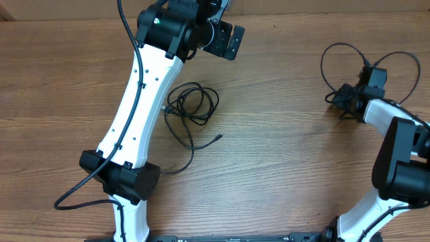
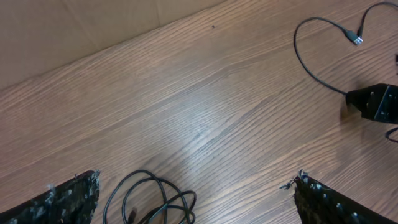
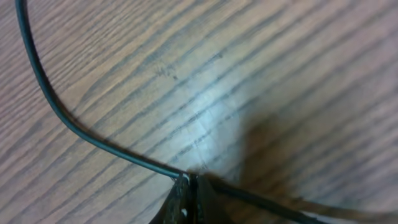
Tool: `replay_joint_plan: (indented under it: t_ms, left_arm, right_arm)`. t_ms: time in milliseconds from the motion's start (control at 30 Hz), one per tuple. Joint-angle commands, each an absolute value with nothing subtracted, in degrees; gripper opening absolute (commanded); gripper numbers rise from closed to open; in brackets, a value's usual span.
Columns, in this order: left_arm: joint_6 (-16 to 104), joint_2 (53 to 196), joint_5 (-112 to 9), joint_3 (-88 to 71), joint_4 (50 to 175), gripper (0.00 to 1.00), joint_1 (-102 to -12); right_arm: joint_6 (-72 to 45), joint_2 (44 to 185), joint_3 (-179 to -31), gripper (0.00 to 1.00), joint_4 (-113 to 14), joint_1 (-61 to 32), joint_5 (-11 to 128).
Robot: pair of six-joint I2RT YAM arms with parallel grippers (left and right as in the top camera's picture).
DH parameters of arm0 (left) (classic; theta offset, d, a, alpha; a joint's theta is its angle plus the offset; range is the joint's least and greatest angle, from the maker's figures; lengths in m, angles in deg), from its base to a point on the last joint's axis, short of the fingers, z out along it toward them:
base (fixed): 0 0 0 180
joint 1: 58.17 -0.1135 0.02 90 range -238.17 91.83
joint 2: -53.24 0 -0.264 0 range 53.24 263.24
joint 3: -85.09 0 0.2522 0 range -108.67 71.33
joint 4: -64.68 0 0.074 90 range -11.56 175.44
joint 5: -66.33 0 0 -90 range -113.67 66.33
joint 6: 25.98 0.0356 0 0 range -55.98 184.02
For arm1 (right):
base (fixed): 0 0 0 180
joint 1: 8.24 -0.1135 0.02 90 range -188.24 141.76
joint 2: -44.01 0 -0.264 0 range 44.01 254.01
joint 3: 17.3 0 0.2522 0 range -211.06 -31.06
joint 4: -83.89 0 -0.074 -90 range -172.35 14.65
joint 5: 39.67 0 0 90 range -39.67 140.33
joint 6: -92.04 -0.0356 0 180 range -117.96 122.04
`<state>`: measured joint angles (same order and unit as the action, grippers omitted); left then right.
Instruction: Untangle cables
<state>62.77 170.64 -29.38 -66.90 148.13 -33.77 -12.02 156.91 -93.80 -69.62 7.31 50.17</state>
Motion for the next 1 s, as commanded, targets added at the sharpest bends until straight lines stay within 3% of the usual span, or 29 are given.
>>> replay_joint_plan:
  t_ms: [0,733,967]
  left_arm:
    - [63.8,170.2,-29.1,-66.7,147.5,1.0,-33.5]
    - [63.6,170.2,-29.1,-66.7,147.8,1.0,-33.5]
    - [62.6,170.2,-29.3,-66.7,148.3,1.0,-33.4]
  right_arm:
    - [-4.1,168.4,-96.6,0.04,-68.6,10.4,44.3]
    - [-0.5,192.7,-136.0,0.04,-58.0,11.1,40.9]
    - [0.6,191.9,-152.6,0.04,-42.1,11.2,40.3]
